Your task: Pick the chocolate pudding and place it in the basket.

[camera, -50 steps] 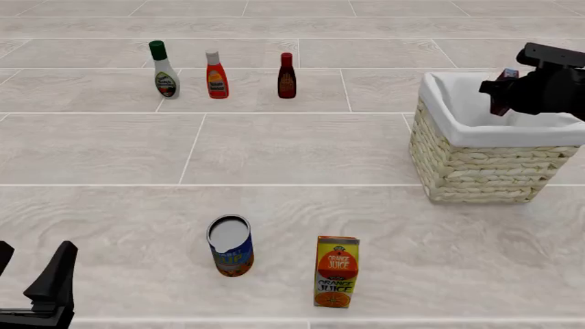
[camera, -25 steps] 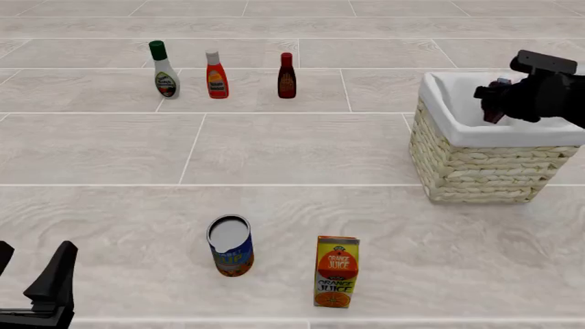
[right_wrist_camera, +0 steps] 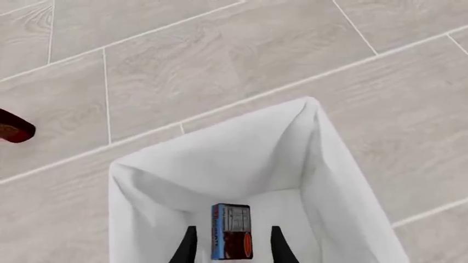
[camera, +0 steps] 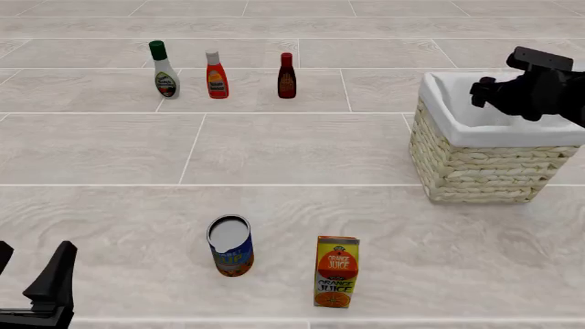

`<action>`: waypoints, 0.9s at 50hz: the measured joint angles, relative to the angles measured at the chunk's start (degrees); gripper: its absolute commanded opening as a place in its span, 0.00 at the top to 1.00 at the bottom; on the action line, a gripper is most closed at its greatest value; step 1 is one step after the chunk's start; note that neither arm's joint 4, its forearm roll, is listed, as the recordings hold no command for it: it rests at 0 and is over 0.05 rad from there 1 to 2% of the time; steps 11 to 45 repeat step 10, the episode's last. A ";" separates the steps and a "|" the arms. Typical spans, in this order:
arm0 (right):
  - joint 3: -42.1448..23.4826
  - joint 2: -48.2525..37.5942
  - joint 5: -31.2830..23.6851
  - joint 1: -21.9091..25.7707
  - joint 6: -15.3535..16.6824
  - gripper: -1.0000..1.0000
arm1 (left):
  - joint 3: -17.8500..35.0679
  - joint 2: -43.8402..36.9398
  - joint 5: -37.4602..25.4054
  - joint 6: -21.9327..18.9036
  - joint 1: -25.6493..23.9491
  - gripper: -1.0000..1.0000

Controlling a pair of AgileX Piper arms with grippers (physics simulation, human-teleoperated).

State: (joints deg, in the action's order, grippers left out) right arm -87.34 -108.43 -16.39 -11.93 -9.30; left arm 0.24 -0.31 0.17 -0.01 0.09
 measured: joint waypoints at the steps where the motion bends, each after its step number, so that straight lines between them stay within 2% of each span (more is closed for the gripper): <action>1: 0.00 0.03 0.00 0.04 -0.03 0.00 | 0.00 -0.01 -0.01 0.00 -0.01 0.00; 45: -0.18 0.50 -0.13 0.51 -0.20 0.00 | 0.00 -0.08 -0.04 0.00 -0.06 0.00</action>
